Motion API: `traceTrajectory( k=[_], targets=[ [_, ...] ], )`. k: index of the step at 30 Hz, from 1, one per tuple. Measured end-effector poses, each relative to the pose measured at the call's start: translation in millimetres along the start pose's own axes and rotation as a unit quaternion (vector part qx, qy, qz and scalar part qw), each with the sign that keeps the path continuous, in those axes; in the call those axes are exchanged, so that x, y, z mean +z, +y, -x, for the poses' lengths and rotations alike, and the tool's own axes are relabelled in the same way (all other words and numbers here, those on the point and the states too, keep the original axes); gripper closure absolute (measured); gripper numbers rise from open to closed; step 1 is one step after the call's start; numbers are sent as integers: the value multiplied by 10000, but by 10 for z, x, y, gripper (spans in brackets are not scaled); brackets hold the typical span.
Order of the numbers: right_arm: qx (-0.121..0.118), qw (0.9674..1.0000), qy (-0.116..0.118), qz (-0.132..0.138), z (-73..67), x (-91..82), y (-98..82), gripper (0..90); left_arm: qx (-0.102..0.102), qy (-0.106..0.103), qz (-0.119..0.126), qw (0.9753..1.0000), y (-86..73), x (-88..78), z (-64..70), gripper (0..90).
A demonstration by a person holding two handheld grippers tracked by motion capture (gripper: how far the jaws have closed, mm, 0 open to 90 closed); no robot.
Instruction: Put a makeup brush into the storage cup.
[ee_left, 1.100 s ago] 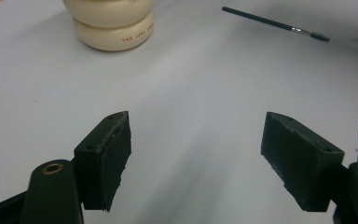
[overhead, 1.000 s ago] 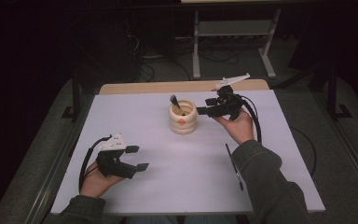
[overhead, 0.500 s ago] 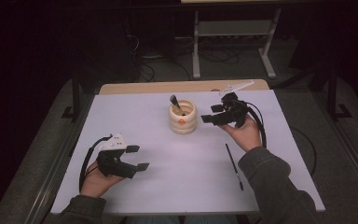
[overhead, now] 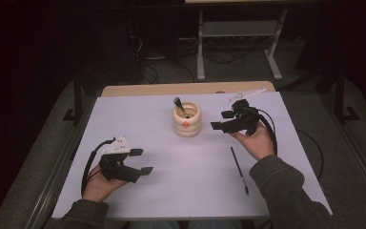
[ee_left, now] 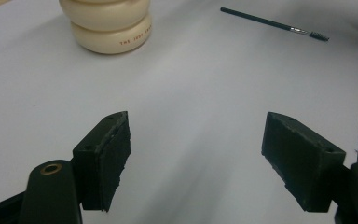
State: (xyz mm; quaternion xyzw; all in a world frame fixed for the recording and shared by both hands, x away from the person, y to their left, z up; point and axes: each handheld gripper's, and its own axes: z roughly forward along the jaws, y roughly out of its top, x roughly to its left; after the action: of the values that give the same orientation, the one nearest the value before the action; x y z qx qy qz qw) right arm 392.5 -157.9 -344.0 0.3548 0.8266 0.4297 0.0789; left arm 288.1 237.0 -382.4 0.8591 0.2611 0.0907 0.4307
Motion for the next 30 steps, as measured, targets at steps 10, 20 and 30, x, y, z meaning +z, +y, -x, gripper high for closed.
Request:
traceTrajectory(
  k=[10,20,30],
  targets=[
    [45,9998,-163,-91,-21,-58,-113,312,53,51,-24,10000,5,1,36,232],
    [202,9991,-278,-232,-20,-188,-321,325,66,60,-3,10000,13,2,42,231],
    [283,9984,-309,-390,-19,-250,-492,340,46,61,9,10000,10,6,38,232]
  ],
)
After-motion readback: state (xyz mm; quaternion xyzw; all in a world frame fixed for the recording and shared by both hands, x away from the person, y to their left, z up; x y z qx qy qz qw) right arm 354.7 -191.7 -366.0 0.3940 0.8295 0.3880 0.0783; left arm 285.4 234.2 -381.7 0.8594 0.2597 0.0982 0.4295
